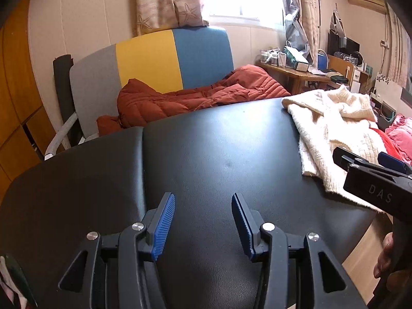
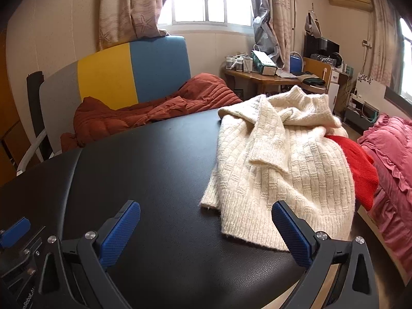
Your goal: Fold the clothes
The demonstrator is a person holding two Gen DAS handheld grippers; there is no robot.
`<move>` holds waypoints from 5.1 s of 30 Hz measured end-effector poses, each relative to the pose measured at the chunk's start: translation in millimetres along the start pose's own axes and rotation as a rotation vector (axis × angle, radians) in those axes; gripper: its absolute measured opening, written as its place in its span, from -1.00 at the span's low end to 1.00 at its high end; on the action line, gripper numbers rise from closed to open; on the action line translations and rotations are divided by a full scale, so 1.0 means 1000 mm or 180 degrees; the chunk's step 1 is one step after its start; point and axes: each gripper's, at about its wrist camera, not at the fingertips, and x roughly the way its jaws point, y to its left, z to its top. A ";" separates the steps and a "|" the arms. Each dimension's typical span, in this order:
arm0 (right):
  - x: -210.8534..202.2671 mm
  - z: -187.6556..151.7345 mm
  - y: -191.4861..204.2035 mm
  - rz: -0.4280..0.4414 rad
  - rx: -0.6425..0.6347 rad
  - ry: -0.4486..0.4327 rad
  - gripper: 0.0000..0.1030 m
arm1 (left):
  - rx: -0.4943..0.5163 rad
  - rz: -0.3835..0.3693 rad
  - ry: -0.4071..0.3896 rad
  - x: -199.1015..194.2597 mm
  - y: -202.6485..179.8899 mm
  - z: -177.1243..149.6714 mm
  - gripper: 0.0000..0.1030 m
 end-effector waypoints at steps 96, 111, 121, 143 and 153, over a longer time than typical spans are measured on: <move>0.073 -0.058 -0.079 0.2025 0.0382 0.0798 1.00 | 0.0044 -0.0550 0.0844 0.139 0.007 -0.009 0.09; 0.083 -0.078 -0.070 0.1921 0.0284 0.0366 1.00 | 0.0002 -0.0745 0.0649 0.134 -0.009 0.003 -0.88; 0.079 -0.070 -0.019 0.2490 0.0410 0.0786 1.00 | -0.1064 -0.0448 -0.0066 0.042 0.119 0.005 -1.00; 0.078 0.035 0.014 0.2247 -0.0241 0.0120 1.00 | -0.0547 -0.0650 0.0486 0.077 0.090 -0.032 -0.23; 0.228 0.119 0.024 0.1883 -0.0073 0.0995 1.00 | -0.0189 -0.0715 0.0699 0.129 0.063 -0.016 -0.17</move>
